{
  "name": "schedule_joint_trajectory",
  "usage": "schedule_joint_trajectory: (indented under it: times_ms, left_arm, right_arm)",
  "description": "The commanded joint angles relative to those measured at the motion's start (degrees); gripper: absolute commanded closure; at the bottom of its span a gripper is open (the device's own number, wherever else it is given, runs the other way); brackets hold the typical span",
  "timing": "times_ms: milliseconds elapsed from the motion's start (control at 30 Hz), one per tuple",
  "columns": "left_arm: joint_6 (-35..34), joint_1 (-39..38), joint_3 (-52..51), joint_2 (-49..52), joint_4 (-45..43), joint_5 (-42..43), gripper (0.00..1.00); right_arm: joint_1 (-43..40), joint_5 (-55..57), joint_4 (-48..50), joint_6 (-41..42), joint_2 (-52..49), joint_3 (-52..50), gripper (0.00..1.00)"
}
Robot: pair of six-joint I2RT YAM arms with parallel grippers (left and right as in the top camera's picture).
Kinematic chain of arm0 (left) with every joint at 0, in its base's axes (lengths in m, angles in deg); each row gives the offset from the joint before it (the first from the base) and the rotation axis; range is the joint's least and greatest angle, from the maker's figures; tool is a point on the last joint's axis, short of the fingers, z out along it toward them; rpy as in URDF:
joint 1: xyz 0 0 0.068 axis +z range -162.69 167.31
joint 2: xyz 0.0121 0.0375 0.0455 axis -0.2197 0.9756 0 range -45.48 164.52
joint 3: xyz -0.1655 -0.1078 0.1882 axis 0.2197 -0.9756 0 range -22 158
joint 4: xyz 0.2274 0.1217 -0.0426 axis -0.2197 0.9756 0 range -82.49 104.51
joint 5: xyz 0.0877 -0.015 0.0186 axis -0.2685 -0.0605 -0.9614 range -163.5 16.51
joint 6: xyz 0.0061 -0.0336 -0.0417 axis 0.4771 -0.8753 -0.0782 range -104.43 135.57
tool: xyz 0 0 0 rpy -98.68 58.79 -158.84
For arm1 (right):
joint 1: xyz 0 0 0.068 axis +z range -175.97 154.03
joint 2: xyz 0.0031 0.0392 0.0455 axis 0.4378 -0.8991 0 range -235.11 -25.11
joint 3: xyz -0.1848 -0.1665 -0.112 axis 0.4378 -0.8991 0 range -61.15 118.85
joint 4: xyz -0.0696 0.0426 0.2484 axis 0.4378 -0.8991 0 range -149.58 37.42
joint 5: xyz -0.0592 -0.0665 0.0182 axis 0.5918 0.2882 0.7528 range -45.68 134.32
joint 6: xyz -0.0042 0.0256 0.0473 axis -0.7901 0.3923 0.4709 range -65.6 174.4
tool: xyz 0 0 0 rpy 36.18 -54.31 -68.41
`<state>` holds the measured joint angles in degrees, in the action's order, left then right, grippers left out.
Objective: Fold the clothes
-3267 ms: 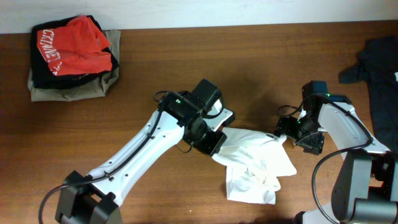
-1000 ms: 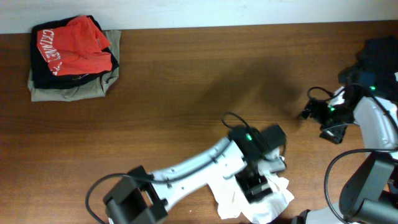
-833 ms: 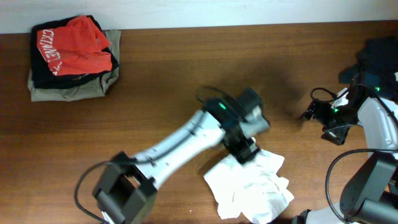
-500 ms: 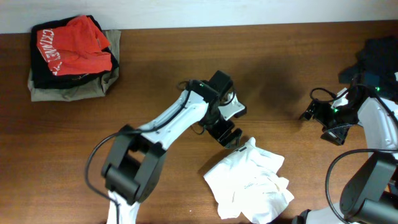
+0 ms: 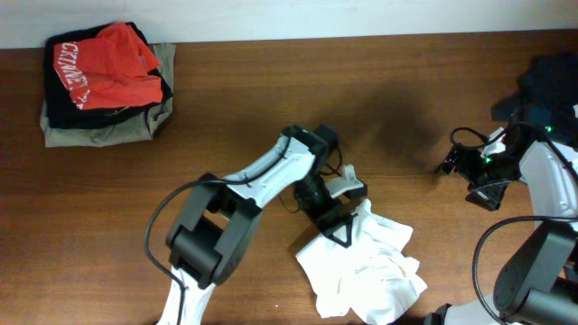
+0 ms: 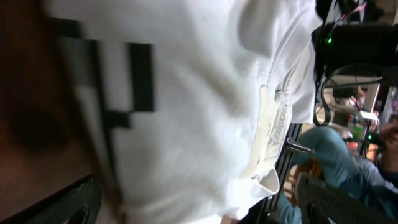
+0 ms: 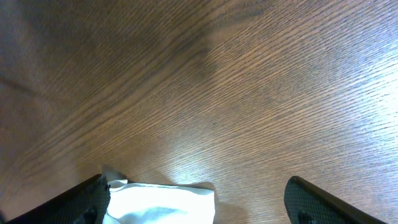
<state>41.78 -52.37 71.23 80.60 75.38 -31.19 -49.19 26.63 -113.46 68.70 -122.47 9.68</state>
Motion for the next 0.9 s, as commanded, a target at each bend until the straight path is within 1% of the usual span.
schedule_joint_trajectory:
  times_ms: [0, 67, 100, 133, 200, 233, 267, 300, 333, 367, 400, 500, 633, 700, 733, 800, 833, 867]
  left_arm:
    - [1.7, -3.3, -0.1, 3.2, -0.2, 1.7, 0.01]
    - [1.7, -4.7, -0.1, 4.4, -0.3, 1.7, 0.01]
    - [1.7, -5.2, -0.1, 5.0, -0.4, 1.7, 0.08]
    - [1.7, -5.6, -0.1, 5.1, -0.7, 1.7, 0.22]
    - [1.7, -5.8, -0.1, 5.1, -1.6, 1.6, 0.42]
    - [1.5, -5.7, -0.1, 5.1, -2.6, 1.6, 0.56]
    - [0.5, -5.6, -0.1, 5.1, -3.3, 1.5, 0.66]
    - [-1.9, -5.2, -0.1, 5.1, -4.5, 1.0, 0.75]
    - [-5.1, -4.8, -0.1, 5.1, -5.8, 0.1, 0.82]
    - [-10.4, -4.0, -0.1, 5.1, -8.0, -2.3, 0.92]
    - [-13.5, -3.0, -0.1, 5.1, -9.8, -4.7, 0.98]
    - [-21.0, 2.2, -0.1, 5.1, -16.2, -9.5, 0.99]
    - [-28.1, 13.5, -0.1, 5.1, -21.9, -11.5, 0.98]
    - [-30.2, 19.1, -0.1, 5.1, -22.9, -12.3, 0.92]
    - [-30.8, 22.4, -0.1, 5.1, -23.0, -12.1, 0.87]
    - [-30.9, 27.2, -0.1, 5.1, -22.6, -11.5, 0.80]
    - [-30.9, 28.9, -0.1, 5.1, -22.4, -11.5, 0.76]
    - [-30.9, 29.9, -0.1, 5.1, -22.2, -11.4, 0.71]
  right_arm:
    - [0.1, -0.5, -0.1, -0.6, 0.1, 1.1, 0.06]
    - [0.1, -0.5, -0.3, -0.6, 0.1, 1.1, 0.06]
    - [0.1, -0.5, -0.3, -0.6, 0.1, 1.1, 0.06]
    - [0.1, -0.5, -0.3, -0.6, 0.1, 1.1, 0.07]
    - [0.1, -0.5, -0.4, -0.6, 0.1, 1.1, 0.06]
    - [0.1, -0.5, -0.5, -0.6, 0.1, 1.1, 0.06]
    - [0.1, -0.5, -0.5, -0.6, 0.1, 1.1, 0.06]
    - [0.1, -0.5, -0.5, -0.6, 0.1, 1.1, 0.07]
    - [0.1, -0.5, -0.6, -0.6, 0.1, 1.1, 0.06]
    - [0.1, -0.5, -0.9, -0.7, 0.1, 1.1, 0.06]
    - [0.1, -0.5, -1.1, -1.1, 0.1, 1.1, 0.06]
    - [0.1, -0.5, -2.0, -1.9, 0.1, 1.1, 0.07]
    - [0.1, -0.5, -2.6, -1.9, 0.1, 1.0, 0.07]
    - [0.7, -0.6, -2.8, -1.9, 0.1, 1.0, 0.07]
    - [1.4, -0.8, -2.8, -1.9, 0.1, 0.9, 0.07]
    - [3.9, -0.8, -2.6, -1.9, 0.1, 1.0, 0.07]
    - [5.4, -0.8, -2.2, -1.8, 0.1, 0.9, 0.07]
    - [6.9, -1.2, -1.8, -1.9, 0.1, 0.9, 0.07]
